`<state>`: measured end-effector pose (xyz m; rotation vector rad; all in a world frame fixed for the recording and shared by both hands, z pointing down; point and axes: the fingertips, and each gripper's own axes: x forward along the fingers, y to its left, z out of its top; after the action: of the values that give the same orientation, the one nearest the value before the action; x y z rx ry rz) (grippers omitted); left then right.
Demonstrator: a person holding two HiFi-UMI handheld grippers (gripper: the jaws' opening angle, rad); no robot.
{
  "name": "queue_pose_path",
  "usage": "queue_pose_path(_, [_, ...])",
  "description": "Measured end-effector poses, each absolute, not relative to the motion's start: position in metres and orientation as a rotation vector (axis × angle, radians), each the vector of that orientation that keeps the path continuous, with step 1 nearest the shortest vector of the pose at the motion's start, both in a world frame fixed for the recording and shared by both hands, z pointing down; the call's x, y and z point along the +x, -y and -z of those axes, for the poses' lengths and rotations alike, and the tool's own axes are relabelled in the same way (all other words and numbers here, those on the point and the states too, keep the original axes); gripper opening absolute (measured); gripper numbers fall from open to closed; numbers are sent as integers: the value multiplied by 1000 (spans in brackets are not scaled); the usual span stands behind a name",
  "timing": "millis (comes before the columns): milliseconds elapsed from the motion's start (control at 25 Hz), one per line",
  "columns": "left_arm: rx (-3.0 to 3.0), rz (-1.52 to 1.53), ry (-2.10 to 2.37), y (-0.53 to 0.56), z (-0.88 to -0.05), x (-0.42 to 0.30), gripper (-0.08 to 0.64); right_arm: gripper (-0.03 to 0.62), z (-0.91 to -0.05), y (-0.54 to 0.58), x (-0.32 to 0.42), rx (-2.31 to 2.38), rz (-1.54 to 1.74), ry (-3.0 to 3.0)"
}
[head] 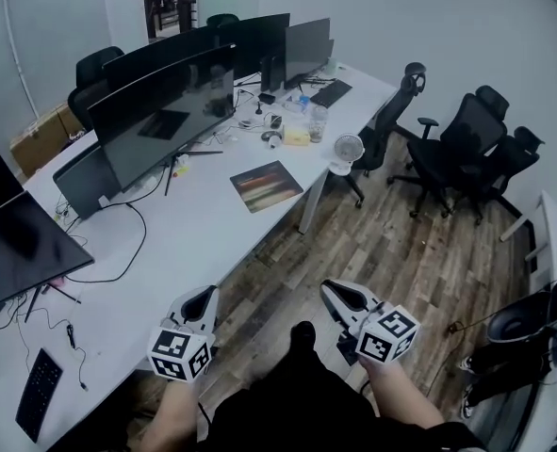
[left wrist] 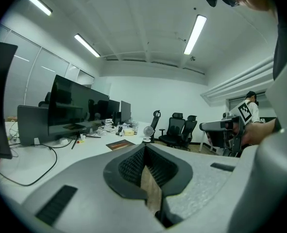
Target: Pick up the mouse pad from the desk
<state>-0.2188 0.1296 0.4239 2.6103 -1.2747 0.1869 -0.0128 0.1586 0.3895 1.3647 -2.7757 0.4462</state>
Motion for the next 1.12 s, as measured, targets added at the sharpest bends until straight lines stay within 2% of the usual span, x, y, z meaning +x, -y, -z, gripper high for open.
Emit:
queue_pose_path(240, [2574, -218, 1300, -76, -433, -187, 3, 18, -388, -101, 22, 1350, -453, 2817])
queue_pose_path(520, [2594, -300, 1225, 10, -434, -98, 3, 18, -406, -18, 108, 1411, -552, 2788])
queue_pose_path(840, [2581, -391, 1220, 87, -429, -12, 3, 18, -420, 65, 171, 1320, -649, 2830])
queue_pose_path(1120, [2537, -433, 1277, 121, -432, 21, 3, 18, -425, 115, 209, 1251, -684, 2869])
